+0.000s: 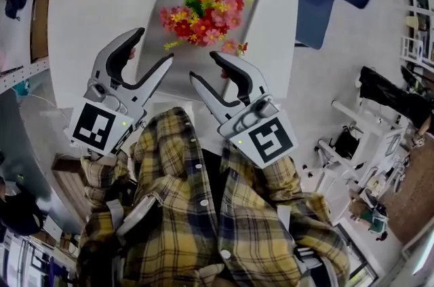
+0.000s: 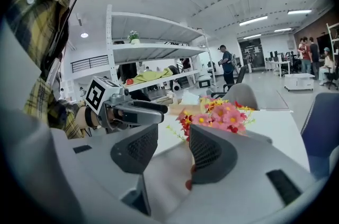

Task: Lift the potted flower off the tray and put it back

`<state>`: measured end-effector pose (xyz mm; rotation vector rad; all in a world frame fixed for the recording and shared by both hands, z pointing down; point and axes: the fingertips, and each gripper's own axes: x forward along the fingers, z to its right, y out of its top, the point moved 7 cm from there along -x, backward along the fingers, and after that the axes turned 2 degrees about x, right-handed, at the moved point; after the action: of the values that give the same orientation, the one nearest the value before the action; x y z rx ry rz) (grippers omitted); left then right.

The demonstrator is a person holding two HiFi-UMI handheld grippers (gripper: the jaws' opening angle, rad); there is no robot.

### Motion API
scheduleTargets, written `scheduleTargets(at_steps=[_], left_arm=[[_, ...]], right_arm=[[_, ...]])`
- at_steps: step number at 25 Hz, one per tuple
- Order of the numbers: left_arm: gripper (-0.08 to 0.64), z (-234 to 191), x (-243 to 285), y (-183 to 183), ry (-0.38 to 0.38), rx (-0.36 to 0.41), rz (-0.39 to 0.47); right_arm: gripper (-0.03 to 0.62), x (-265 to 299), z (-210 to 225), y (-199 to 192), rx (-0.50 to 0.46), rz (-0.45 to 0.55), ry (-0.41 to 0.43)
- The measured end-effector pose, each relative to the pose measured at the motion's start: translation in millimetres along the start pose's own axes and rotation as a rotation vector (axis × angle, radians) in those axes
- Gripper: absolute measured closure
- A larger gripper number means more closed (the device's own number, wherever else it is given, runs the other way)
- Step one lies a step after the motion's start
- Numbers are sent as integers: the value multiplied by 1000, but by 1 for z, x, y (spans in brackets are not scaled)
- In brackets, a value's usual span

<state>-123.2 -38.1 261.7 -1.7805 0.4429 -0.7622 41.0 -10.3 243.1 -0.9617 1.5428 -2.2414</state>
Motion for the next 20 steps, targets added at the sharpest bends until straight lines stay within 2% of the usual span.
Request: scheduleTargets(at_steps=[4,11,20], left_arm=[[256,-1,5,-19,-35,7,-46],[224,-16,22,-44,-66,27,-103],[213,-31,52,-62,-161,100,-154]], right_arm=[[424,1,4,-20,12,-35,-10],[383,10,25,-46,47,-84,-71],[326,28,56,-69,55,-118,-141]])
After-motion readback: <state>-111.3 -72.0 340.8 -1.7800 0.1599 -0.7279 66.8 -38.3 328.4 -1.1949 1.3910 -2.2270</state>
